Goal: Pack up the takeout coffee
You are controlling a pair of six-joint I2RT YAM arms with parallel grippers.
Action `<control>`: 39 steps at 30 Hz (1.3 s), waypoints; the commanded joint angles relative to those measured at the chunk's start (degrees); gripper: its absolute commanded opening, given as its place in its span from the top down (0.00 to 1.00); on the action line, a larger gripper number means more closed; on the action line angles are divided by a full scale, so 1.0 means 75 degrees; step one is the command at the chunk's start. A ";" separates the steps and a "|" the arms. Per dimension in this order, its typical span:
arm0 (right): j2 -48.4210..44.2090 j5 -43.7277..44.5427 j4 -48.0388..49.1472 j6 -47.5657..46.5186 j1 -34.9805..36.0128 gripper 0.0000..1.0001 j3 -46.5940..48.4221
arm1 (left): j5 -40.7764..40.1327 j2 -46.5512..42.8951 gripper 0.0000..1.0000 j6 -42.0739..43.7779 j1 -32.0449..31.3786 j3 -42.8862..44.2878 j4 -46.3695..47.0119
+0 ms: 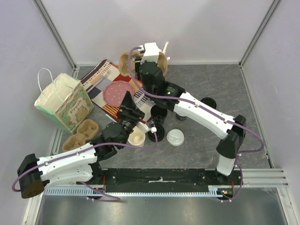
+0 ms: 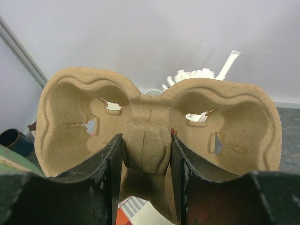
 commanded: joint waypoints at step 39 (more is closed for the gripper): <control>-0.4099 -0.0845 -0.0456 0.0386 -0.2572 0.54 -0.3748 | 0.6643 0.3243 0.25 -1.2630 0.3460 0.4261 -1.0676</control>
